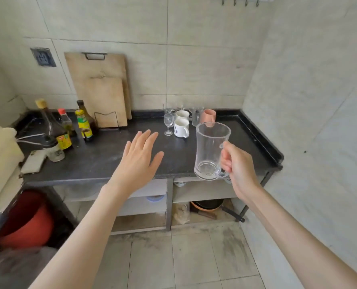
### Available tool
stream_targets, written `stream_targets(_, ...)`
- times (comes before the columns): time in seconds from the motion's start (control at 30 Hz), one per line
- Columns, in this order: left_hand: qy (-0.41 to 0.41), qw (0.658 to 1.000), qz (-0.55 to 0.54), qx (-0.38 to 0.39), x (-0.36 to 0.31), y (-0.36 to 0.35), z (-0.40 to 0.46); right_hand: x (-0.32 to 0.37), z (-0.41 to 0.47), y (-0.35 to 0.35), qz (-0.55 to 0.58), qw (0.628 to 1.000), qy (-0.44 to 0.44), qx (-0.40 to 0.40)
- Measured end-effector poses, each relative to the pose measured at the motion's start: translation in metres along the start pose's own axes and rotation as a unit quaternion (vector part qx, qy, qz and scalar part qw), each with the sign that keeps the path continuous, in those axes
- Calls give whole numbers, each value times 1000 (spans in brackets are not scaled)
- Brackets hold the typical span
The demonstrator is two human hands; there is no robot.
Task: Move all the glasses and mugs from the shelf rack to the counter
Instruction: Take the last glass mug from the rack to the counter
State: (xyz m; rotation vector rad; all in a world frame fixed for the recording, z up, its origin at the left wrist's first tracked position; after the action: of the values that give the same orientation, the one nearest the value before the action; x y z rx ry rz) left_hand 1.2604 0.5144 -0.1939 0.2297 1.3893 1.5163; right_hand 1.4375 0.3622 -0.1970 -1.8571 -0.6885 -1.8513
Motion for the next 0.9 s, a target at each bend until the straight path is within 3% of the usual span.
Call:
stream_targets(0.2,-2,1000,3,28,11,-57,96,-20,109,12,16,999,-30,-13)
stream_targets(0.5,74,996,7,41,39,-145,229,-67,287,29,-24,994,-106,15)
stream_targets(0.9,225,964,-8,143,138,-255,288,-155,428,-4,-39,969,-241,46)
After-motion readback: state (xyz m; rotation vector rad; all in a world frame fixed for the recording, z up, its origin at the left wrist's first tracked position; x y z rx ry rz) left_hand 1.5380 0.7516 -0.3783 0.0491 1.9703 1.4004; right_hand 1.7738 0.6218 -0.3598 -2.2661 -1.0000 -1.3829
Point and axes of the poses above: each hand's wrist, its own z-axis towards the middle knuckle, its own y-axis out of the back of the hand, x = y × z, the point moved 7 cm from there along z, towards the middle knuckle, and after that the axes turned 4 degrees about -z, right-handed, at the moved point
